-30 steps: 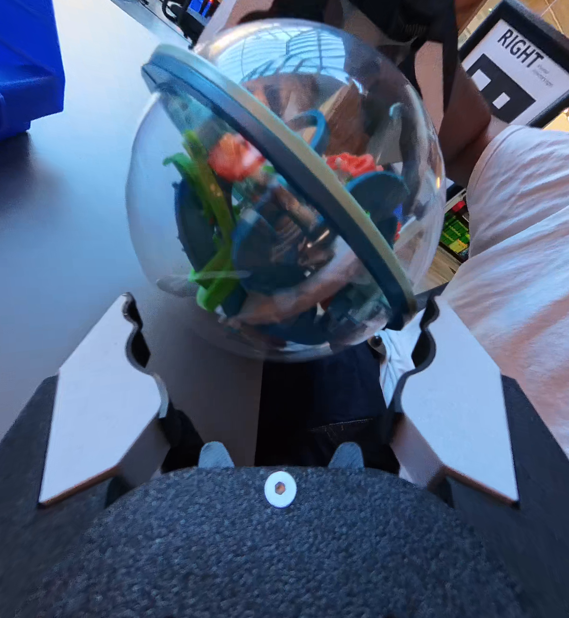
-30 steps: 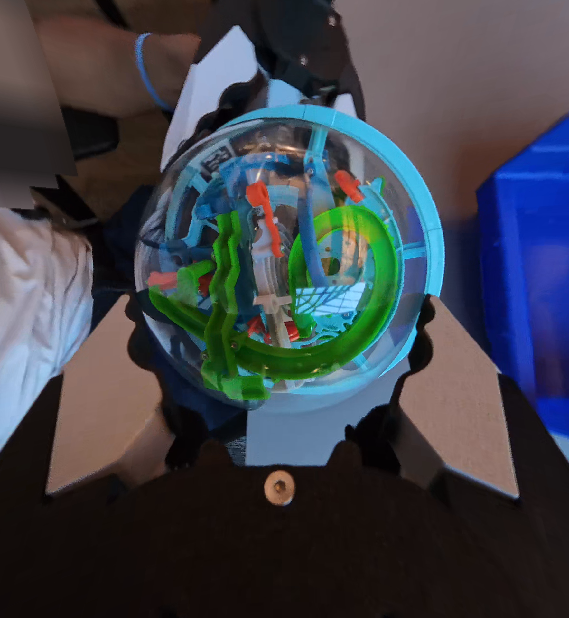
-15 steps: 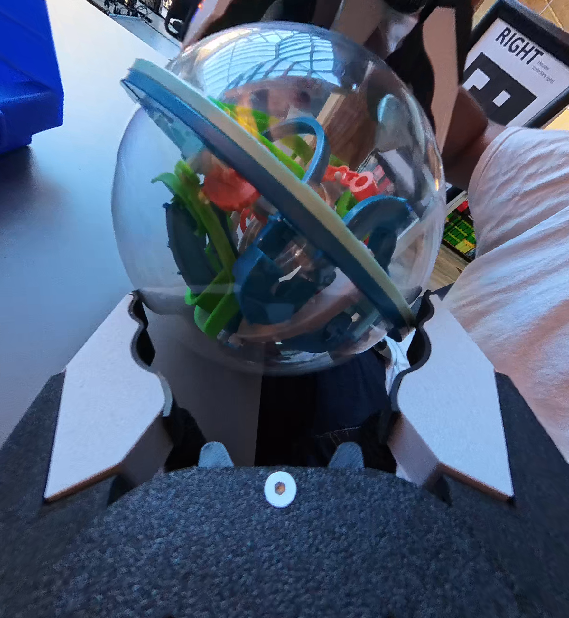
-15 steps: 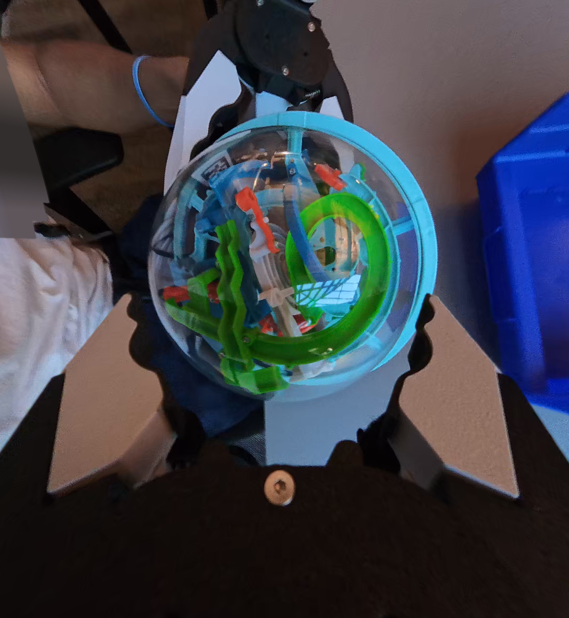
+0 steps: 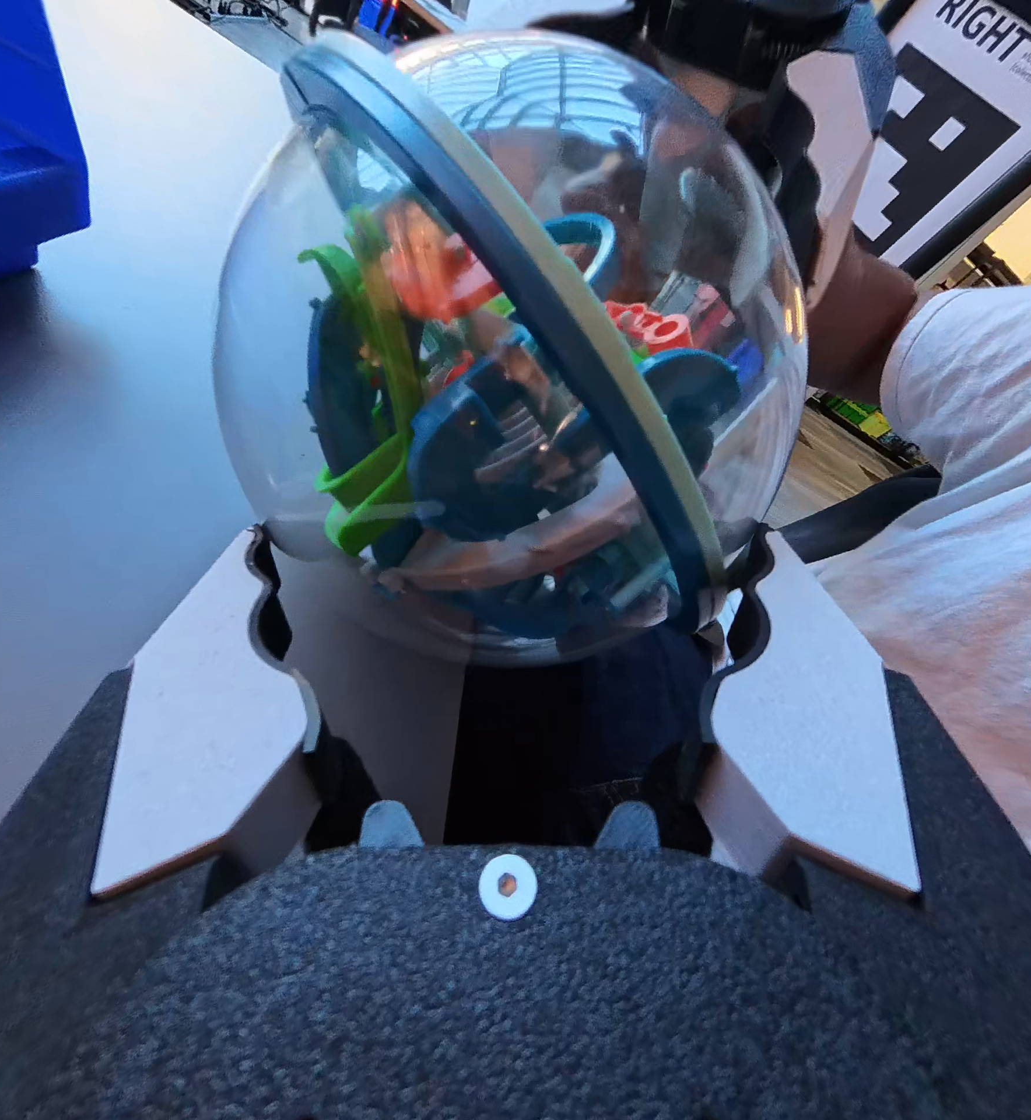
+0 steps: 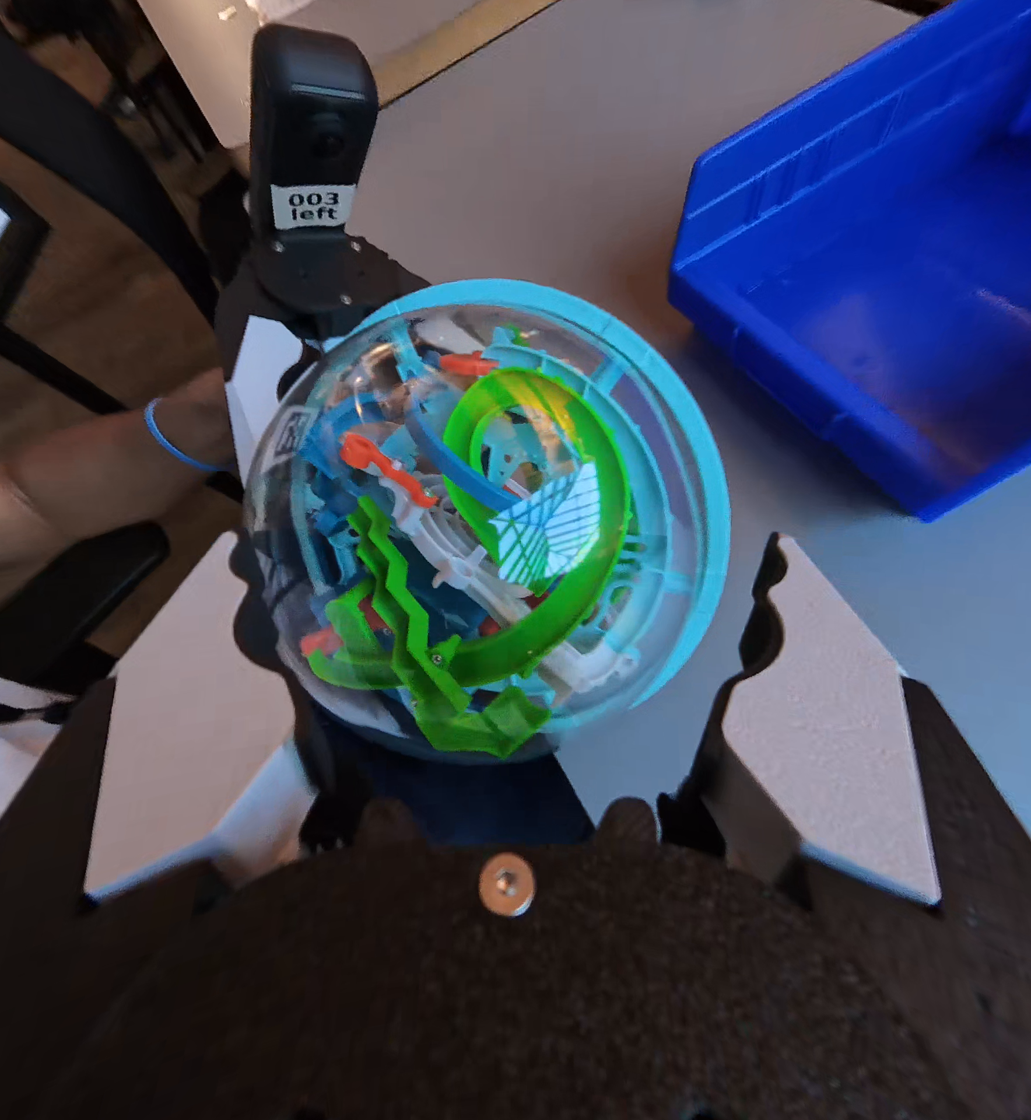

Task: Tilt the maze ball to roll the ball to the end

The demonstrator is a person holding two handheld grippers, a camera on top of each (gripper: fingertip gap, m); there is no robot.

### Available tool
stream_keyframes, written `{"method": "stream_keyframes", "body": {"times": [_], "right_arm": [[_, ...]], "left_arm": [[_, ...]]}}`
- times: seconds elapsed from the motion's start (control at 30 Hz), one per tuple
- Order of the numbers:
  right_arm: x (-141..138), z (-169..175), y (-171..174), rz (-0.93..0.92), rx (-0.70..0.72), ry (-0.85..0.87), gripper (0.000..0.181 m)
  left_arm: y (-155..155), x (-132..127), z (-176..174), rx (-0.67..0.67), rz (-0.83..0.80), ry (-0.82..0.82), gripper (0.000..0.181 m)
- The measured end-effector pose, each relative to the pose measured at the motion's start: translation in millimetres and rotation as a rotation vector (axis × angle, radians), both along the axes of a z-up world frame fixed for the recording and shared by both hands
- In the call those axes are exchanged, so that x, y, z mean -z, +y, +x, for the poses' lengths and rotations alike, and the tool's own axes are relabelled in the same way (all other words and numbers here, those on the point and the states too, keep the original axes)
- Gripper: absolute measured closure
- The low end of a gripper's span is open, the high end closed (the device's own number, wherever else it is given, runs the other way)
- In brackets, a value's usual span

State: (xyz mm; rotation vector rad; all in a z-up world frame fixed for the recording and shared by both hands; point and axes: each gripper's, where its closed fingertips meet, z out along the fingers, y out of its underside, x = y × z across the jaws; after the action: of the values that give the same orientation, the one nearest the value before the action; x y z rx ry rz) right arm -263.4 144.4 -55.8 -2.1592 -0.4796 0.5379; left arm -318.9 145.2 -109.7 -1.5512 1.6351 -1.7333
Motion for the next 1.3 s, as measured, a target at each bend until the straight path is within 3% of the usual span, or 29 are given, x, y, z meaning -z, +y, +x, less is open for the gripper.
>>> {"method": "stream_keyframes", "body": {"times": [0.2, 0.43, 0.63, 0.83, 0.97, 1.1, 1.3], "right_arm": [[13, -9, 5, -0.083, -0.064, 0.083, 0.03], [15, -1, 16, -0.172, -0.177, 0.124, 0.03], [14, 0, 25, -0.195, -0.237, 0.157, 0.03], [-9, 18, 29, -0.005, -0.18, 0.145, 0.028], [-36, 29, 8, 0.115, -0.099, 0.108, 0.036], [-11, 12, -6, 0.075, -0.063, 0.068, 0.027], [19, 9, 1, 0.001, -0.094, 0.034, 0.032]], "left_arm": [[2, 8, 3, -0.025, 0.045, 0.034, 0.029], [19, -13, 4, 0.034, -0.014, -0.026, 0.023], [24, -8, 22, 0.06, 0.005, -0.018, 0.022], [24, -8, 22, 0.037, 0.003, -0.019, 0.022], [22, -9, 24, 0.021, 0.008, -0.014, 0.022], [20, -10, 25, -0.002, 0.013, -0.006, 0.023], [16, -8, 26, -0.015, 0.009, 0.009, 0.023]]}}
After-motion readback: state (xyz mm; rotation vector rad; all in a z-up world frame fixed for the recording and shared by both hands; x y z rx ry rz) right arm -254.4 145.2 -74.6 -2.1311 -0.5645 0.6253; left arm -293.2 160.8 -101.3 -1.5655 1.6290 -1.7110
